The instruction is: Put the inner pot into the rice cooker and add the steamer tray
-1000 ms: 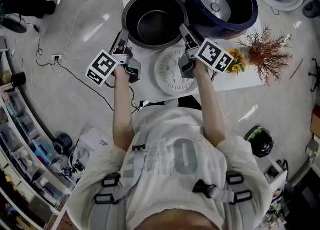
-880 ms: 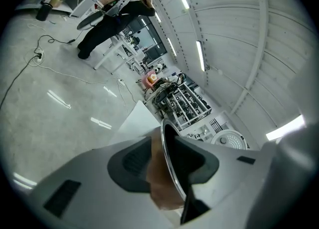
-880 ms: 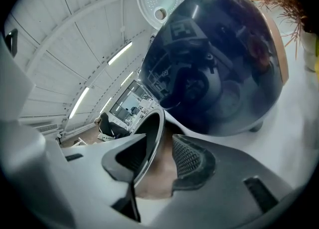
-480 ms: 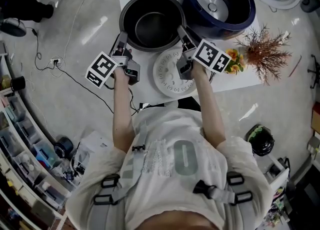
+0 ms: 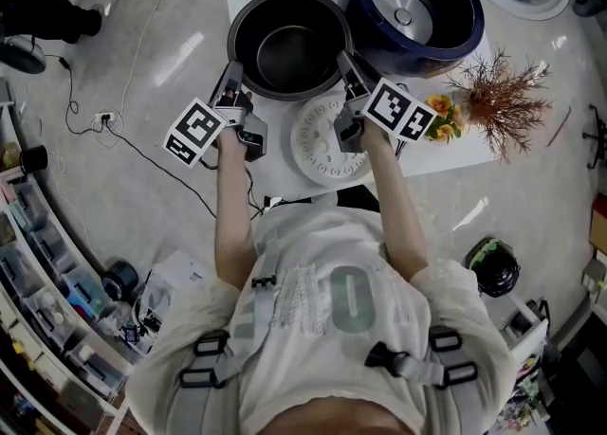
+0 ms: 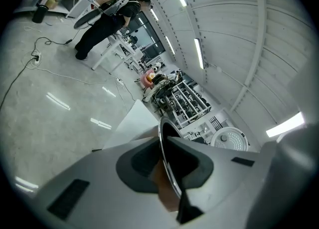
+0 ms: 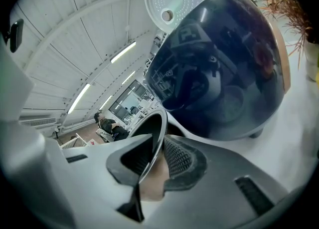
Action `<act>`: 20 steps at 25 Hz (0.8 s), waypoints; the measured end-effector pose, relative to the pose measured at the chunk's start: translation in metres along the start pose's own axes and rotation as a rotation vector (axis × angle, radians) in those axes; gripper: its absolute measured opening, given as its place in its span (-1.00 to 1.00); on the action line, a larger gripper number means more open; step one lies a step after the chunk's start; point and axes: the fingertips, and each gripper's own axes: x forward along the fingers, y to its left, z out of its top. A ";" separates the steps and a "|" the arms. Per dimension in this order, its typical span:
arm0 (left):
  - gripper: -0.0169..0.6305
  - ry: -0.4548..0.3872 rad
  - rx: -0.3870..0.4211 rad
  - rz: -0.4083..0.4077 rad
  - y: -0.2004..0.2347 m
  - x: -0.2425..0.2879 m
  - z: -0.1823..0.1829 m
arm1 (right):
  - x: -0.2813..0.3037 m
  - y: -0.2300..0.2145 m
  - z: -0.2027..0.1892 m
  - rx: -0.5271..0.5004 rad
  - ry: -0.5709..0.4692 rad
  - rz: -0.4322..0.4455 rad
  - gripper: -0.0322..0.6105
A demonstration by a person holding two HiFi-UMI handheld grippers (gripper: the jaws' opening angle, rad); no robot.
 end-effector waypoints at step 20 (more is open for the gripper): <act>-0.80 -0.129 0.101 -0.099 -0.064 -0.014 0.057 | -0.001 0.074 0.056 -0.161 -0.068 0.113 -0.68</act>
